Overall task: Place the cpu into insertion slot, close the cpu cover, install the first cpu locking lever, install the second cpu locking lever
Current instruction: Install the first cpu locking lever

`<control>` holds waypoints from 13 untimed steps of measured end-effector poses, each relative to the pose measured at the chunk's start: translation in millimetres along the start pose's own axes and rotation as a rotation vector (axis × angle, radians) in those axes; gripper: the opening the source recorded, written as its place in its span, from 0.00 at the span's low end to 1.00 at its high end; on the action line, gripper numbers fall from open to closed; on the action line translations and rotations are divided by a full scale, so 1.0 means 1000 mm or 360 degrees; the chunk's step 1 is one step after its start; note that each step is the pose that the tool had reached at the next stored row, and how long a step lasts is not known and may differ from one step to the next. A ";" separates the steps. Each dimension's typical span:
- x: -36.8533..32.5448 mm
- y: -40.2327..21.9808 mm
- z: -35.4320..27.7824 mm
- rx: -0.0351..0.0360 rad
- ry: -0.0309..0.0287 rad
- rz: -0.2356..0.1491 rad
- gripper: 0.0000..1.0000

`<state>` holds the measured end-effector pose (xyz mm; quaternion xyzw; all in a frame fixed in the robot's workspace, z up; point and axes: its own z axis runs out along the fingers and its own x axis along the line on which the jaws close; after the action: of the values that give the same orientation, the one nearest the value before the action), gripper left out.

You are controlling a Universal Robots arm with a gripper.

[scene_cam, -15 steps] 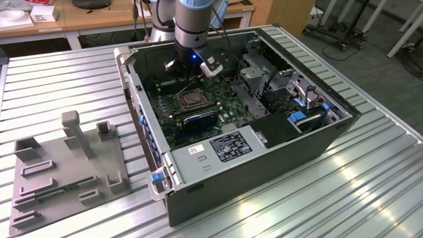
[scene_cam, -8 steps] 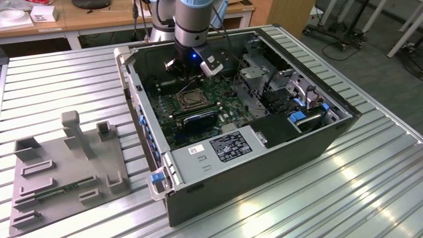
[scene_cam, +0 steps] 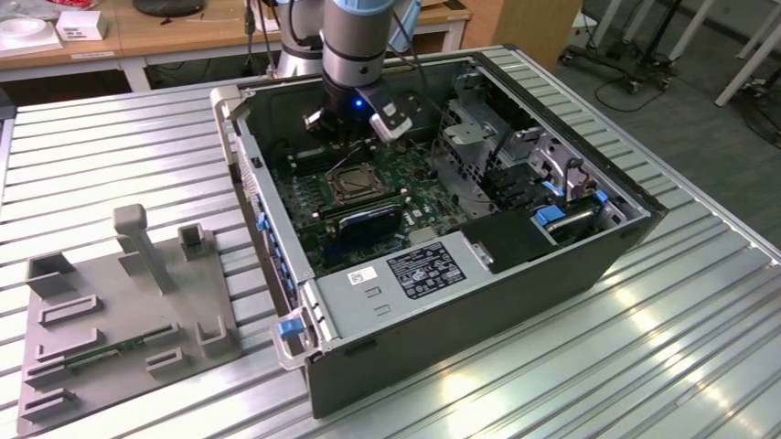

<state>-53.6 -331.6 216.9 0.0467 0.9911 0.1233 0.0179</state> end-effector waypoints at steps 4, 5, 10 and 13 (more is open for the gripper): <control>0.0000 -0.0003 0.0005 0.0000 0.00012 -0.0005 0.11; 0.0000 -0.0003 0.0007 0.0000 0.00022 -0.0009 0.11; 0.0000 -0.0004 0.0012 -0.0002 0.00159 -0.0063 0.11; 0.0000 -0.0004 0.0013 -0.0003 0.00267 -0.0105 0.11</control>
<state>-53.6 -331.7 215.6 0.0129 0.9921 0.1238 0.0137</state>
